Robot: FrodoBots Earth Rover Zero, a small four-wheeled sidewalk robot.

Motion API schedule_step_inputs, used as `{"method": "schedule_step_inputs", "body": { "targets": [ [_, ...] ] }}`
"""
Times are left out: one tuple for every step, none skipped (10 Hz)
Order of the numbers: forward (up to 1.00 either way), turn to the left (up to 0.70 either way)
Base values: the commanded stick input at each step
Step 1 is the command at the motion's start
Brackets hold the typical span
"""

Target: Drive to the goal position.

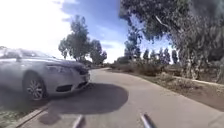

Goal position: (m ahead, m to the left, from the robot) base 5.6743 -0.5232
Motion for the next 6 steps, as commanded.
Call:
{"method": "schedule_step_inputs", "body": {
  "targets": [
    [0.70,-0.02],
    [0.70,-0.17],
    [0.70,-0.31],
    [0.70,-0.16],
    [0.70,-0.06],
    [0.70,0.00]
  ]
}}
